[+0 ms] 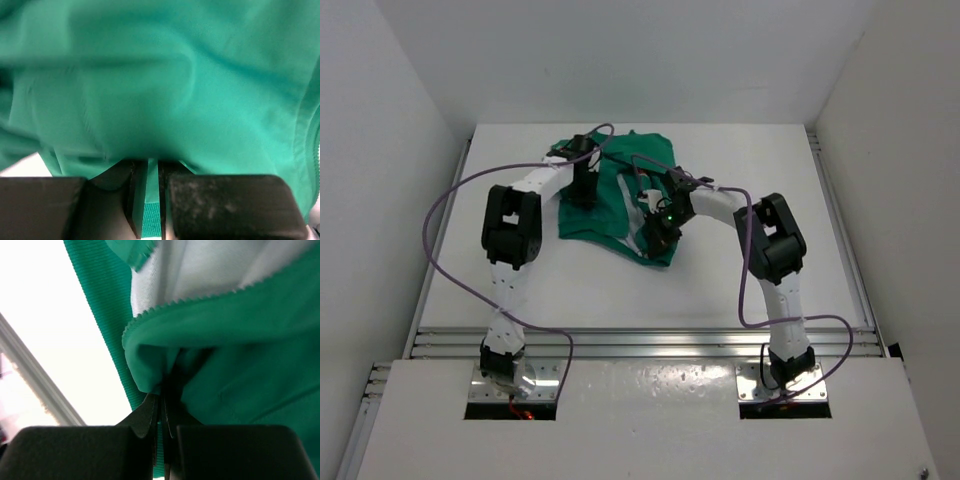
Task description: Zip up the jacket
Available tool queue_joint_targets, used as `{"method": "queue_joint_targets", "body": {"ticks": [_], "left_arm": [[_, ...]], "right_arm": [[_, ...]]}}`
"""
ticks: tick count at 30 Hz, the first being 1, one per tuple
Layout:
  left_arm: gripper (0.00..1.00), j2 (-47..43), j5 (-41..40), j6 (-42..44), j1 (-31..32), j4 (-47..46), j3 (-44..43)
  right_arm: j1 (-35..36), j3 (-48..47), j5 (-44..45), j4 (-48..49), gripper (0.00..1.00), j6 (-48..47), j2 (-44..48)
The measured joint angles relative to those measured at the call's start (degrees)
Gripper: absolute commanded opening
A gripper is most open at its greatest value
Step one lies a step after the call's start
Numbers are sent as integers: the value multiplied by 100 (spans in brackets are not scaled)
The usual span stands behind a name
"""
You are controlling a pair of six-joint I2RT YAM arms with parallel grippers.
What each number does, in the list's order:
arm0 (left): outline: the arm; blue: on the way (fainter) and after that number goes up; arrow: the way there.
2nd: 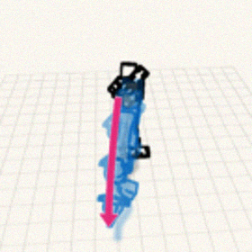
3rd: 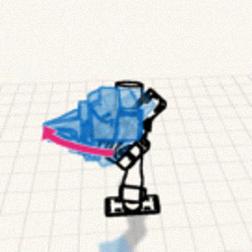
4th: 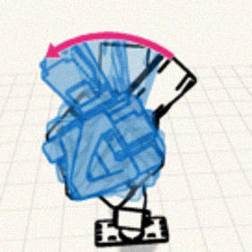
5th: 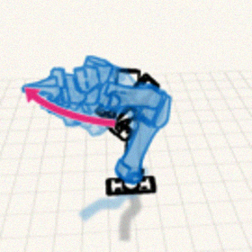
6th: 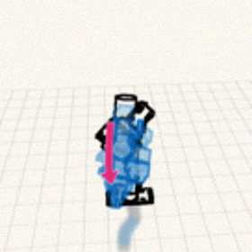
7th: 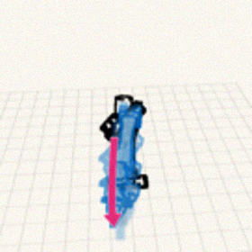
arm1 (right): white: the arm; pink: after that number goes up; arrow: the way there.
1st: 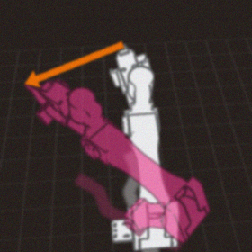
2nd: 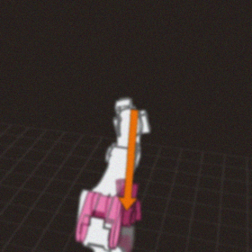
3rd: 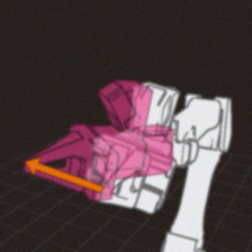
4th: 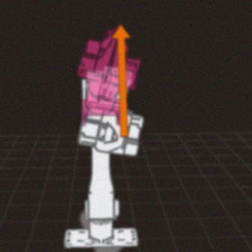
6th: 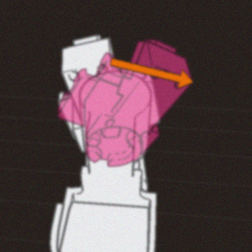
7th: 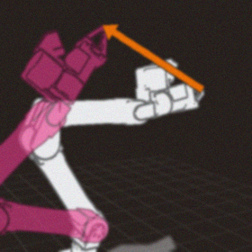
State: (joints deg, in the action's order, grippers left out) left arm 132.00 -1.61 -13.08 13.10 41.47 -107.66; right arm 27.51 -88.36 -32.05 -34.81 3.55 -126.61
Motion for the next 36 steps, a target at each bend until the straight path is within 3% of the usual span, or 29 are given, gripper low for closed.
{"method": "queue_joint_targets", "body": {"ticks": [6, 10, 13, 17, 22, 24, 25, 27, 29, 36], "left_arm": [[19, -658, 358, 501, 133, -745, 1154], [31, -1464, 623, 778, -107, -684, 2339], [39, -1858, 835, 944, -317, -450, 2734], [44, -2273, 964, 957, -240, -400, 2758], [47, -2459, 717, 684, 699, -603, 2653], [54, -2459, 570, 562, 1062, -629, 2653], [62, -2459, 501, 490, 1239, -632, 2653], [64, -2459, 365, 348, 1462, -647, 2664], [73, -2459, 254, 208, 1554, -647, 2702], [73, -2430, -260, -323, 1698, -625, 2820]], "right_arm": [[-74, 103, -205, -20, 0, 291, 44], [-76, -76, -245, -39, 0, 431, -15], [-83, -140, -262, 24, 0, 540, -42], [-103, -149, -284, 109, 0, 726, -83], [-136, -146, -299, 249, 0, 1021, -92], [-157, -131, -313, 343, 0, 1207, -92], [-179, -109, -315, 396, 0, 1318, -92], [-236, -39, -319, 525, 0, 1510, -92], [-310, 66, -356, 634, 0, 1731, -92], [-531, 313, -544, 887, 0, 2227, -92]]}}
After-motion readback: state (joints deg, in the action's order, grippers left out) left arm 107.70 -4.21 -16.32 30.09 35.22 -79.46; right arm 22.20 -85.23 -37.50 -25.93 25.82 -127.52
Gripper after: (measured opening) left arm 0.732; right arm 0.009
